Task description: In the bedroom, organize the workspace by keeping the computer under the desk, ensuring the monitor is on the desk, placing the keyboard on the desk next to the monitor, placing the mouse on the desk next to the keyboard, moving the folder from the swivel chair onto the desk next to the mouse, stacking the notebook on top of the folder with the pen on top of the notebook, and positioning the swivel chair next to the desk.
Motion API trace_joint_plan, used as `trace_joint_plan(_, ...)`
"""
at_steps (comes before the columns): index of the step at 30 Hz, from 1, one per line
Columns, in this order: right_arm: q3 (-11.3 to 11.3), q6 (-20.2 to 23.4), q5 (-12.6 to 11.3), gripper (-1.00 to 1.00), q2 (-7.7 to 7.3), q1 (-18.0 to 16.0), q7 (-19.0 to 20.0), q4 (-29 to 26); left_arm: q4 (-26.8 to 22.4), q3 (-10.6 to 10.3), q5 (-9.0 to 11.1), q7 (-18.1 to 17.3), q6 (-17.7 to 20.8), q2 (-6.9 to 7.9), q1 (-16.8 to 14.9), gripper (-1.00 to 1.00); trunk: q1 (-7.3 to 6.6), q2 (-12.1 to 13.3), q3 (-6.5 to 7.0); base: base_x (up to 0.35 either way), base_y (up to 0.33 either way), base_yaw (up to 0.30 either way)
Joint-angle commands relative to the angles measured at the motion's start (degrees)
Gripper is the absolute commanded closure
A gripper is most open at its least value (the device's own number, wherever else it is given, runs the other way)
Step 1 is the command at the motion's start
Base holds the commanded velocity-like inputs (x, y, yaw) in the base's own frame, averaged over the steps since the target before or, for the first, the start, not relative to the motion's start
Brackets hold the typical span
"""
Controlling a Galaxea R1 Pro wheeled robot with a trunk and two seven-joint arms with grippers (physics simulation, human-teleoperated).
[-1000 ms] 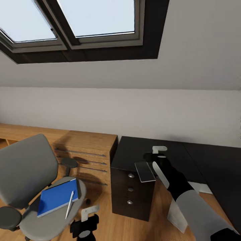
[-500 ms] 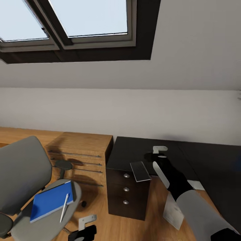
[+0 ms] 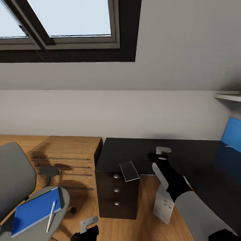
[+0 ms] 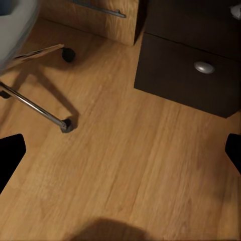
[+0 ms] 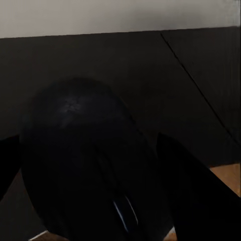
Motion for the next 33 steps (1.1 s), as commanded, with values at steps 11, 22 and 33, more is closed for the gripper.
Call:
trace_joint_plan(11, -0.2, -18.8, -2.82, 1.0, 3.97, 0.38, -18.52, 6.26, -0.05, -0.2, -0.17, 0.42, 0.17, 0.0, -0.04, -1.0, 0.01, -0.05, 0.4, 0.0, 0.0, -0.234)
trace_joint_plan(22, -4.42, -30.78, -13.68, 1.0, 3.78, 0.38, -23.46, 13.12, -0.08, -0.27, -0.14, 0.49, 0.05, 0.01, -0.04, -1.0, 0.01, -0.05, 0.81, 0.0, 0.0, -0.146)
trace_joint_plan(33, -9.05, -39.51, -14.04, 1.0, -0.42, 0.3, -24.6, 17.91, -0.11, -0.29, -0.13, 0.53, -0.01, -0.05, -0.04, -1.0, 0.01, -0.05, 1.18, 0.0, 0.0, -0.259)
